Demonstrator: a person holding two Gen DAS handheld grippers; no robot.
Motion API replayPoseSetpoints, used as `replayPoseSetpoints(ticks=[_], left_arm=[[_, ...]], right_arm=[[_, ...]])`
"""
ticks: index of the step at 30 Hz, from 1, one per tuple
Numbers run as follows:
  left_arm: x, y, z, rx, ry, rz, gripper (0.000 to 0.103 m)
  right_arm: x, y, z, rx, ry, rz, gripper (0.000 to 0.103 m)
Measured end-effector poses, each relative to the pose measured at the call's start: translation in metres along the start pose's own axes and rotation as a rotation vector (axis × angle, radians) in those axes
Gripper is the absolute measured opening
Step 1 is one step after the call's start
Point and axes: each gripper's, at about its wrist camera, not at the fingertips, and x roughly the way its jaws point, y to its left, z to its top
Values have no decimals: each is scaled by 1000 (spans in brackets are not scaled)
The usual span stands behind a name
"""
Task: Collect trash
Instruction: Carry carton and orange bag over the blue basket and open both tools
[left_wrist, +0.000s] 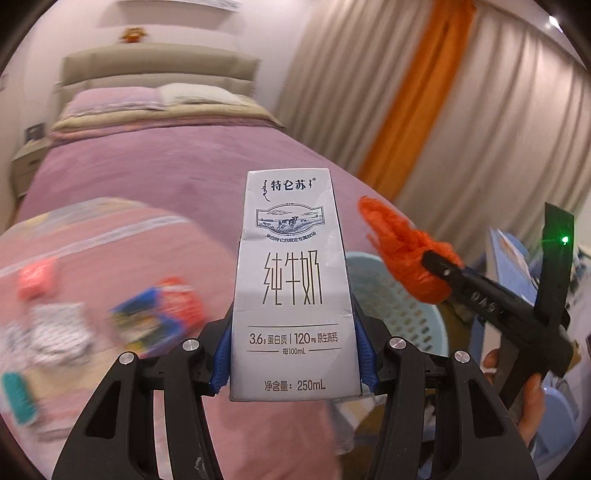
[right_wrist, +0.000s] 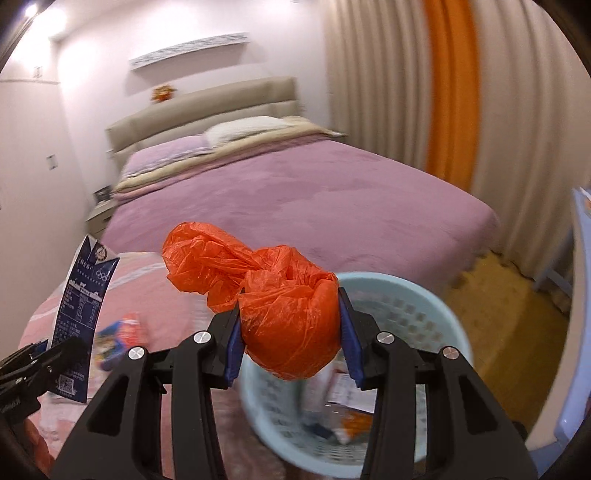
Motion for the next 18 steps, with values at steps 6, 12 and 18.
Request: replayPoseSetpoints(ticks=[6, 12, 18], left_arm=[[65, -43, 14, 59, 70, -81, 52], [95, -57, 4, 88, 118, -127, 72], [78, -42, -7, 65, 100, -107, 72]], right_arm=[[25, -55, -2, 107, 75, -65, 42], [47, -86, -10, 179, 132, -77, 61], [53, -94, -15, 190, 142, -80, 61]])
